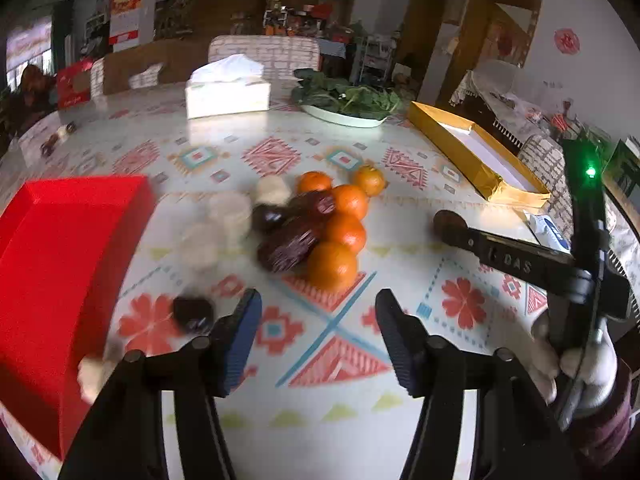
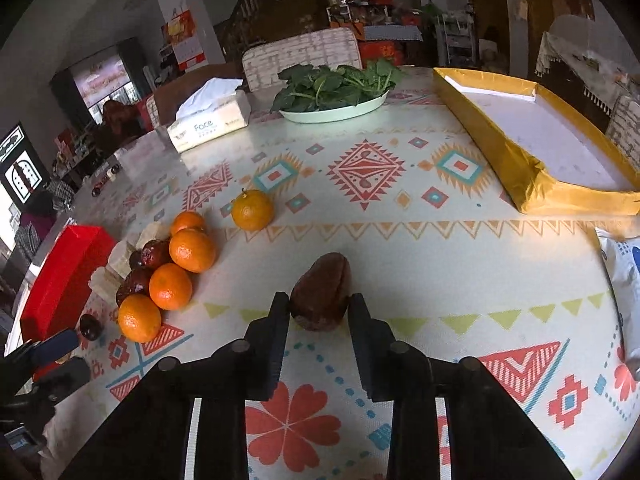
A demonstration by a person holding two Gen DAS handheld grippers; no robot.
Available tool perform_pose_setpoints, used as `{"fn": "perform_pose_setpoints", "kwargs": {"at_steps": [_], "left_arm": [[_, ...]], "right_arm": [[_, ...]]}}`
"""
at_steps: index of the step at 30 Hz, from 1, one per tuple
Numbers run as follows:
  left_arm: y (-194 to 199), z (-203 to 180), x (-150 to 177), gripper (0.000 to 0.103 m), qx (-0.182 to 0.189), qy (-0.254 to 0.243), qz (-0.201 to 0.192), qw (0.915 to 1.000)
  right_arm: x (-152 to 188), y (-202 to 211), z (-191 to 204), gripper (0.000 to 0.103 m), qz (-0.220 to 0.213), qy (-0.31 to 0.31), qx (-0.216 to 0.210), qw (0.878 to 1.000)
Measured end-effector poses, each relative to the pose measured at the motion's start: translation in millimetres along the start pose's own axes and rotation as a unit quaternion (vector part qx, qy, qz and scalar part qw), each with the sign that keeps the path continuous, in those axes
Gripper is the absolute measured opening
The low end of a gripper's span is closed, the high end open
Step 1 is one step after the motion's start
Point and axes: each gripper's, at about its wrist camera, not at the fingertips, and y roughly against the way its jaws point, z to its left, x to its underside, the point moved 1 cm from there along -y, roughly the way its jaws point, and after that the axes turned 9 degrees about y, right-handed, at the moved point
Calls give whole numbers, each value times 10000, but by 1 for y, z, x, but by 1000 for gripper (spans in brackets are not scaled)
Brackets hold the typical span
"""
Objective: Organize fruits
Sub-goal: 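Grasp a brown date with the right tool while the left tool grasps a mandarin orange, then lower the orange into the red box and open the left tool while the right tool lifts the date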
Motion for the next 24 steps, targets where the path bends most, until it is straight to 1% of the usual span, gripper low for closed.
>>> {"fn": "perform_pose_setpoints", "kwargs": {"at_steps": [1, 4, 6, 9, 11, 14, 15, 19, 21, 24], "left_arm": [[-5, -4, -2, 40, 17, -52, 10, 10000], [-19, -13, -7, 39, -21, -177, 18, 9998], [-31, -17, -8, 39, -107, -267, 105, 9995], [-39, -20, -9, 39, -315, -384, 117, 9987], [-43, -19, -8, 31, -422, -363, 139, 9984], [-40, -14, -7, 31, -405, -234, 104, 9989], [-38, -12, -7, 31, -419, -182, 74, 9989], [-20, 2, -5, 30, -216, 129, -83, 9996], [-4, 12, -3, 30, -86, 325, -209, 9992], [25, 33, -1, 30, 7, 623, -452, 9970]], "right_arm": [[0, 0, -1, 33, 0, -26, -11, 10000], [0, 0, -3, 33, 19, -58, -41, 10000], [-1, 0, -3, 33, 30, -57, -57, 10000], [-1, -1, -3, 33, 34, -61, -71, 10000], [-1, -1, -3, 33, 36, -65, -81, 9999], [-1, -1, -4, 33, 46, -63, -79, 9999], [0, -1, -4, 33, 42, -66, -81, 9999], [0, 0, -5, 33, -10, -92, -121, 9999], [1, 2, -5, 33, -74, -101, -147, 9998], [1, 9, -3, 32, -228, -60, -118, 9997]]}}
